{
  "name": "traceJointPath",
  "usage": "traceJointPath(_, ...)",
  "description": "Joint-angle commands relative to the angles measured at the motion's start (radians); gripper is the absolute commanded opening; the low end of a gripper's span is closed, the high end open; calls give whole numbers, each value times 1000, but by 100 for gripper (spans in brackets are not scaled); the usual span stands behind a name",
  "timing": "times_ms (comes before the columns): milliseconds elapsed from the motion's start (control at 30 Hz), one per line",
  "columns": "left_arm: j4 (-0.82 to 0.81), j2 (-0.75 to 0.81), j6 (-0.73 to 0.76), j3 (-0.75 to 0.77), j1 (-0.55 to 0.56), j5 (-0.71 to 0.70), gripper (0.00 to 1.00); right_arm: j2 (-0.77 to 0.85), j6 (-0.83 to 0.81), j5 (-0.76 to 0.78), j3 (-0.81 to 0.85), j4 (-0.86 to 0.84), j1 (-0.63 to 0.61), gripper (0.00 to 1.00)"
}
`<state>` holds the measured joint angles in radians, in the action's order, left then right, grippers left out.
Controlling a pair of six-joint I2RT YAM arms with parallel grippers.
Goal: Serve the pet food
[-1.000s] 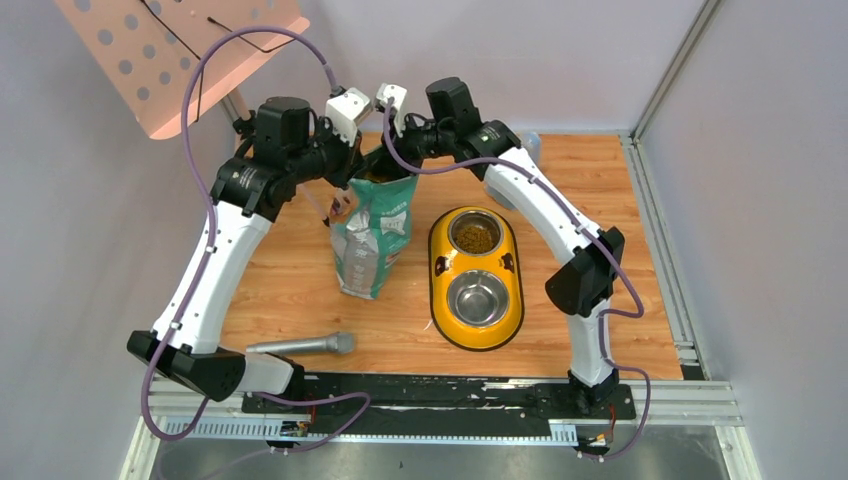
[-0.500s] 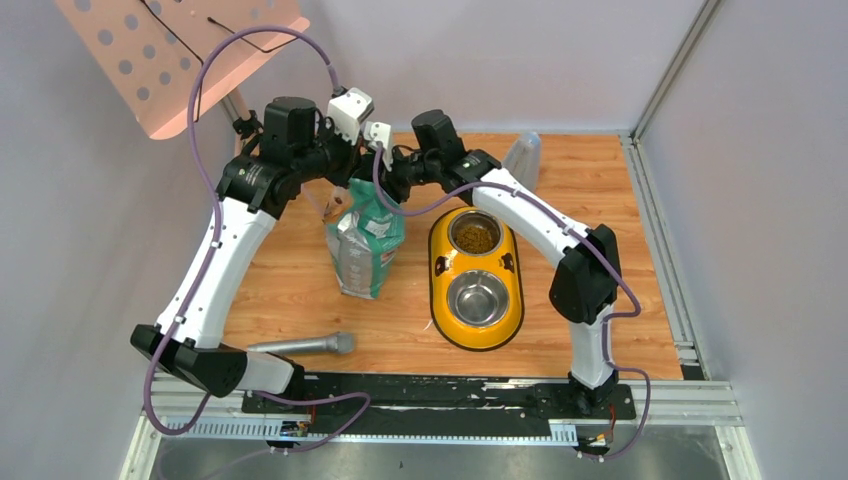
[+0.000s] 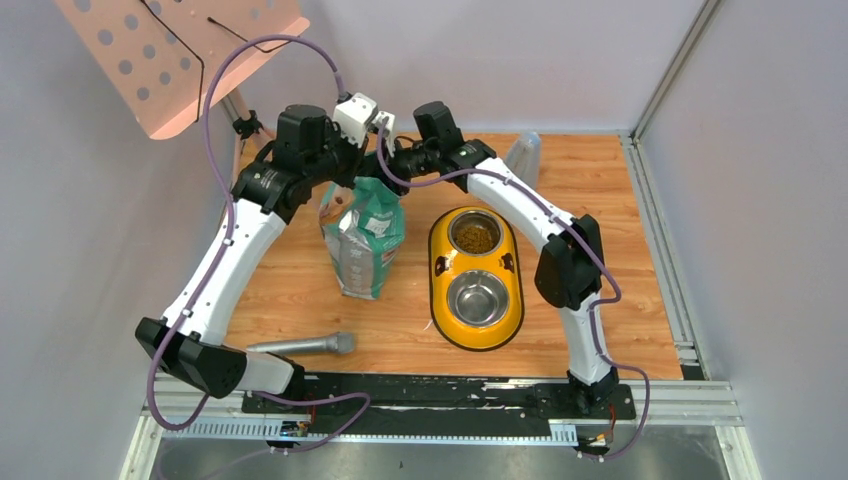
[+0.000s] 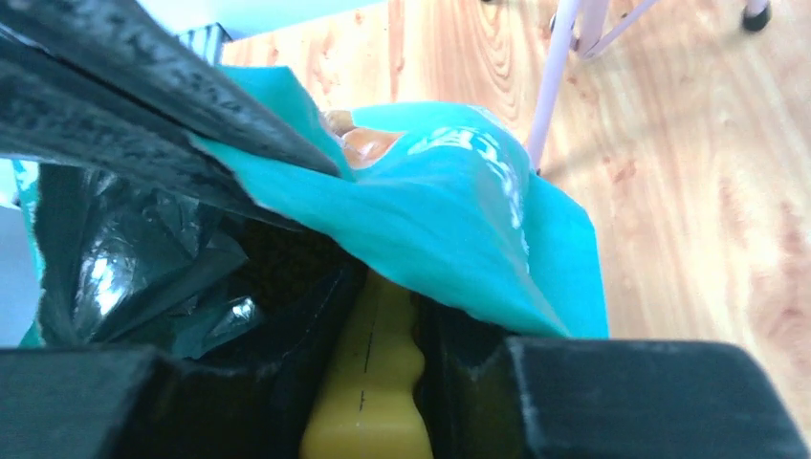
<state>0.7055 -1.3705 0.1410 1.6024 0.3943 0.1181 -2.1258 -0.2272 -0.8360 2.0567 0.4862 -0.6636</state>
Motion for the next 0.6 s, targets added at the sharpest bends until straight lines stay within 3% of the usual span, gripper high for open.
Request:
traceJointPath(0, 28, 43, 21, -18, -8, -82, 0, -71, 370, -183, -2, 342, 53, 0)
traceJointPath(333, 15, 43, 73, 26, -7, -74, 0, 56, 680, -191, 110, 121, 137, 0)
traceJointPath(567, 44, 44, 87, 95, -8, -27, 0, 89, 725, -83, 167, 109, 150, 0)
